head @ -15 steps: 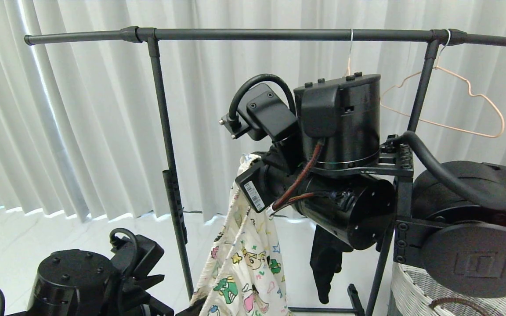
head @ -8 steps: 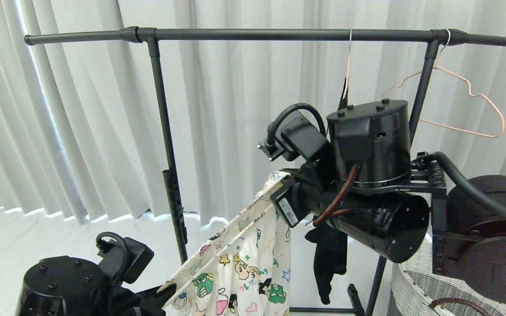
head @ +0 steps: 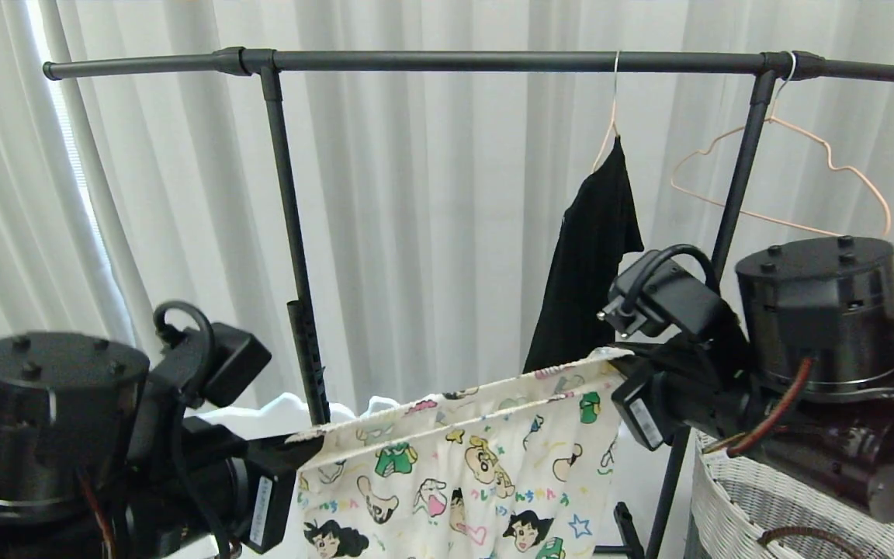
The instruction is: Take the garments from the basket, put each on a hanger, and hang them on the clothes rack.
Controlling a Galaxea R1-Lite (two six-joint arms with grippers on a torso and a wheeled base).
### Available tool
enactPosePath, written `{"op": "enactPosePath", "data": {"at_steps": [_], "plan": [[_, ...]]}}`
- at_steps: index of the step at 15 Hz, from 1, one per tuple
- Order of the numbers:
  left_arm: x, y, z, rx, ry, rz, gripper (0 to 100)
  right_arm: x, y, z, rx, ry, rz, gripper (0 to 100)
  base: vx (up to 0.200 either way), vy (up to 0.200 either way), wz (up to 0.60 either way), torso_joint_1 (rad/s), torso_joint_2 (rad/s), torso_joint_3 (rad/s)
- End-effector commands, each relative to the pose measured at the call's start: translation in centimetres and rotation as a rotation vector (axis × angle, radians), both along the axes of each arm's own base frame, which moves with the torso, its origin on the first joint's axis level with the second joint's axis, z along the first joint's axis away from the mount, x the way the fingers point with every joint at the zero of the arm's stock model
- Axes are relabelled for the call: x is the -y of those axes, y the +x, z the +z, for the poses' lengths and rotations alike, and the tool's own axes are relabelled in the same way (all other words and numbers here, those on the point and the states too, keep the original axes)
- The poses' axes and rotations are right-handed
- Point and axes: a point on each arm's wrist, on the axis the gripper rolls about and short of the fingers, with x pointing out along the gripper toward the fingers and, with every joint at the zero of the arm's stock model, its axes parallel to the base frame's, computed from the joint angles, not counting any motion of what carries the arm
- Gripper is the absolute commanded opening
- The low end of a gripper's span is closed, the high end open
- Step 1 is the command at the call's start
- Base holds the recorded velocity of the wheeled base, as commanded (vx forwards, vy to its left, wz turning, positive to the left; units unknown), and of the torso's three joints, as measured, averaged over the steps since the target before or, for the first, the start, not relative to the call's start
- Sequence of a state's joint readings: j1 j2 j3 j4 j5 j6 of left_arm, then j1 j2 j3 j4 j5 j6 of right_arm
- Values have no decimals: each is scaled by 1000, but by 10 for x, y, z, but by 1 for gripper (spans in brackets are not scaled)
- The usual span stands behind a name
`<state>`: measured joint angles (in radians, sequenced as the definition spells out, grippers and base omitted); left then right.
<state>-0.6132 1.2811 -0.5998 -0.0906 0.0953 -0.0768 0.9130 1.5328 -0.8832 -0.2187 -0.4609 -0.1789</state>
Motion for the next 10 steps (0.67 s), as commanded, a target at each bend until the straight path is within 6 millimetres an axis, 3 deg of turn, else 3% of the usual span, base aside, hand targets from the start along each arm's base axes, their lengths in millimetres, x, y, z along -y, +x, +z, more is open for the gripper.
{"op": "enactPosePath", "data": {"at_steps": [1,2,5,10], "plan": [[8,-5,81,-6,-70,-130,0,34,-13,14,8,9,-47,0,0,0,0,0,0,0],[9,-9,101,-16,-87,-172,0,43,-14,18,8,9,-67,0,0,0,0,0,0,0],[17,-3,131,51,-110,-188,0,57,-13,43,64,72,-114,0,0,0,0,0,0,0],[16,-5,152,174,-72,-170,0,63,-7,105,109,139,-122,0,0,0,0,0,0,0]]}}
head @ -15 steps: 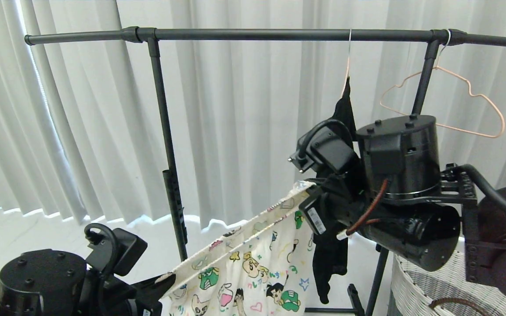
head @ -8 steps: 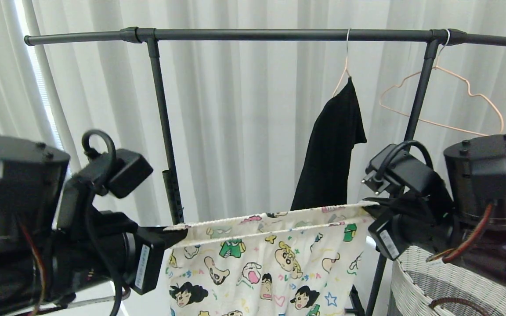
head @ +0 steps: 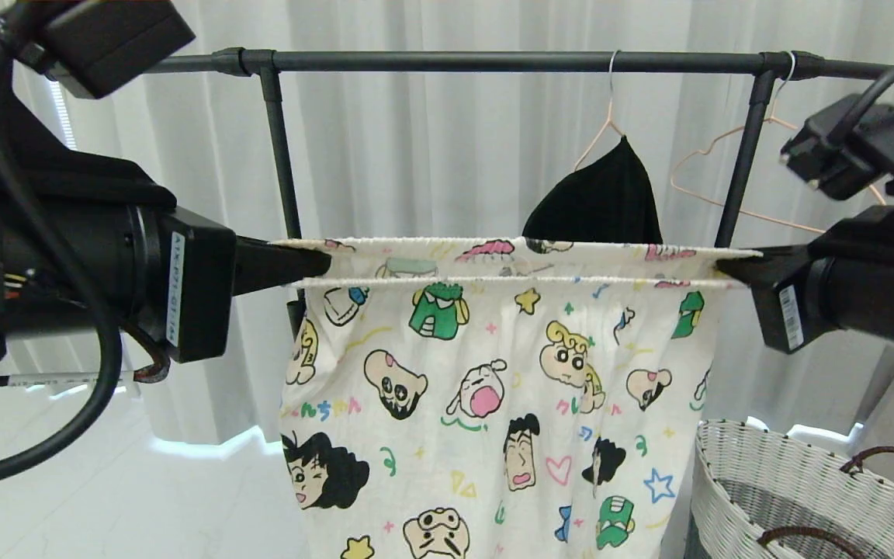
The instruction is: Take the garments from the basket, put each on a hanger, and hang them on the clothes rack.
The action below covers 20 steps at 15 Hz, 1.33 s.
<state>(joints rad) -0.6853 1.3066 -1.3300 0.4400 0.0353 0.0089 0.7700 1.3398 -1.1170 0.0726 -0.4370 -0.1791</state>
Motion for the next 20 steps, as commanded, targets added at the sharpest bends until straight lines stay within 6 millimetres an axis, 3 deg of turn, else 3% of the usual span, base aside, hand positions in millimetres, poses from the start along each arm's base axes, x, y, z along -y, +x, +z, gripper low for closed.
{"op": "enactPosePath", "data": {"at_steps": [1,9,14,20], "plan": [[1,-3,5,20,-6,1,0,3,1,25,24,33,11,0,0,0,0,0,0,0],[14,-20,5,58,30,-14,0,17,-18,43,8,21,37,0,0,0,0,0,0,0],[19,-19,10,100,-16,-29,0,42,-51,53,-66,0,163,0,0,0,0,0,0,0],[32,-9,8,121,-41,-32,0,61,-99,48,-211,31,469,0,0,0,0,0,0,0]]}}
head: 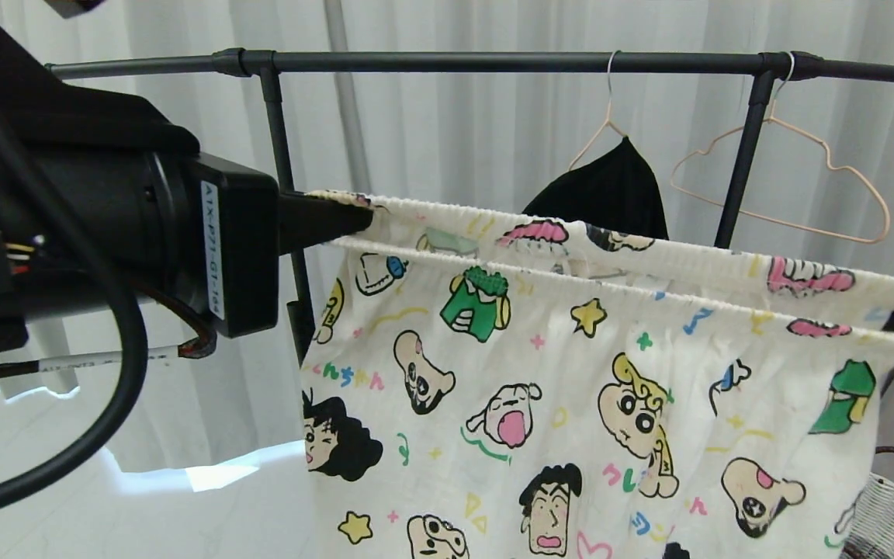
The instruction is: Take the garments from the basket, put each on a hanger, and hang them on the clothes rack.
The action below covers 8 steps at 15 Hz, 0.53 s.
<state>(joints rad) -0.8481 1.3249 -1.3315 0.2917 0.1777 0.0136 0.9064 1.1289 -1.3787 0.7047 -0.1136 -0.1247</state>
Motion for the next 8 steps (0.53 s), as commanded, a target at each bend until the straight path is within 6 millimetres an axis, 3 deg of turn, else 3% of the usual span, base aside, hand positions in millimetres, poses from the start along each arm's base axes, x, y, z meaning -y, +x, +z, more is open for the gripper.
{"op": "enactPosePath", "data": {"at_steps": [1,8], "plan": [[5,4,-4,-10,12,-2,0,7,-15,3,-15,53,99,0,0,0,0,0,0,0],[9,1,-5,-10,12,-26,0,6,-20,4,-55,90,242,0,0,0,0,0,0,0]]}}
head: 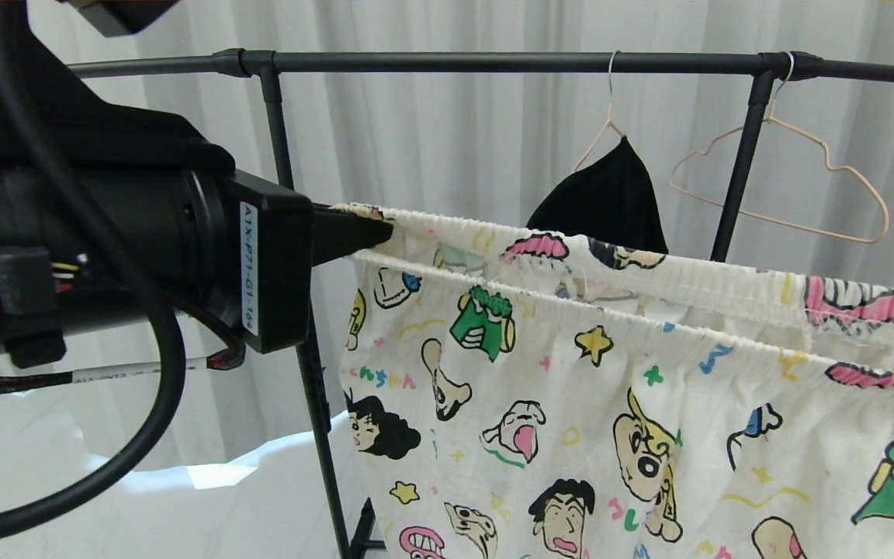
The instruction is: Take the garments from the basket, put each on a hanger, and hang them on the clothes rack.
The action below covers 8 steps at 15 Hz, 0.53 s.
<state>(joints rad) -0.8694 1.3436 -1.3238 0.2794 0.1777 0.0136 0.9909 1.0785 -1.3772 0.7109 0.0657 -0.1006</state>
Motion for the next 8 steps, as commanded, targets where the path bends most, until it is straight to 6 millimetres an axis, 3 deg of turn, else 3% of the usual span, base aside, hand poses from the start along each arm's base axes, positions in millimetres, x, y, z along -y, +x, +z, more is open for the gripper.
{"op": "enactPosePath", "data": {"at_steps": [1,5,8], "plan": [[1,0,-1,-2,3,-5,0,-1,0,0,-1,-2,3,0,0,0,0,0,0,0],[-3,-14,2,4,-7,-48,0,-2,3,-1,4,-5,-21,0,0,0,0,0,0,0],[-12,-25,-3,-39,43,-64,0,-14,20,1,28,25,-86,0,0,0,0,0,0,0]]}}
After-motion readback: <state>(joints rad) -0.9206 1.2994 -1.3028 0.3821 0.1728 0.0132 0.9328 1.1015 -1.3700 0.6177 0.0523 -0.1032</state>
